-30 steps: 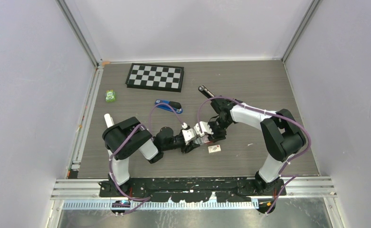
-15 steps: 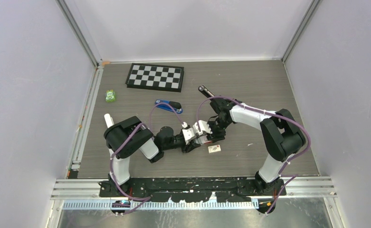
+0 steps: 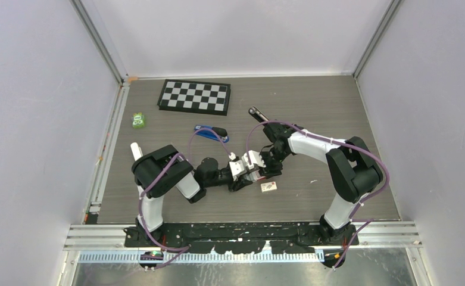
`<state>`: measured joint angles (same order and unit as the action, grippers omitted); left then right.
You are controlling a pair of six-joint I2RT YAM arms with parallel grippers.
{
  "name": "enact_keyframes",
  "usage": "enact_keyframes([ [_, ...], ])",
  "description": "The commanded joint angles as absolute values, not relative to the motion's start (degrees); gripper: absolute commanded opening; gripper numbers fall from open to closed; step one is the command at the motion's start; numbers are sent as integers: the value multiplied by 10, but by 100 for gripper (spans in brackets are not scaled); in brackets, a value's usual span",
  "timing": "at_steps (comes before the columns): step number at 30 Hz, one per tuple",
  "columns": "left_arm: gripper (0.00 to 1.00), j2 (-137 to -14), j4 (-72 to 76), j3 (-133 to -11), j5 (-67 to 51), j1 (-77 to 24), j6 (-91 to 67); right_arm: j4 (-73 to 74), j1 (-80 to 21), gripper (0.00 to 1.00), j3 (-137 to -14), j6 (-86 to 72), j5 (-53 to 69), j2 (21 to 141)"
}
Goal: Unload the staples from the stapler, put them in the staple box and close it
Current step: Adjust the staple box at the center of the board.
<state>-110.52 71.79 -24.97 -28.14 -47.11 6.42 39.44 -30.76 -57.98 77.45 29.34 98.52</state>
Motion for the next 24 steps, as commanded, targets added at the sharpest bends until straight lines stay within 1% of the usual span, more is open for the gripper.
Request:
enact_keyframes([
  [1, 42, -1117, 710, -260, -305, -469, 69, 361, -312, 49, -576, 790, 299, 987],
  [8, 41, -1118, 707, -265, -275, -468, 63, 373, -313, 48, -576, 795, 305, 985],
  [18, 41, -1128, 743, -261, -239, -468, 35, 376, -315, 47, -578, 784, 308, 982],
  [22, 42, -1129, 749, -263, -239, -468, 25, 369, -317, 48, -579, 772, 309, 982],
  [24, 44, -1126, 749, -262, -239, -468, 24, 360, -317, 50, -579, 757, 307, 980],
])
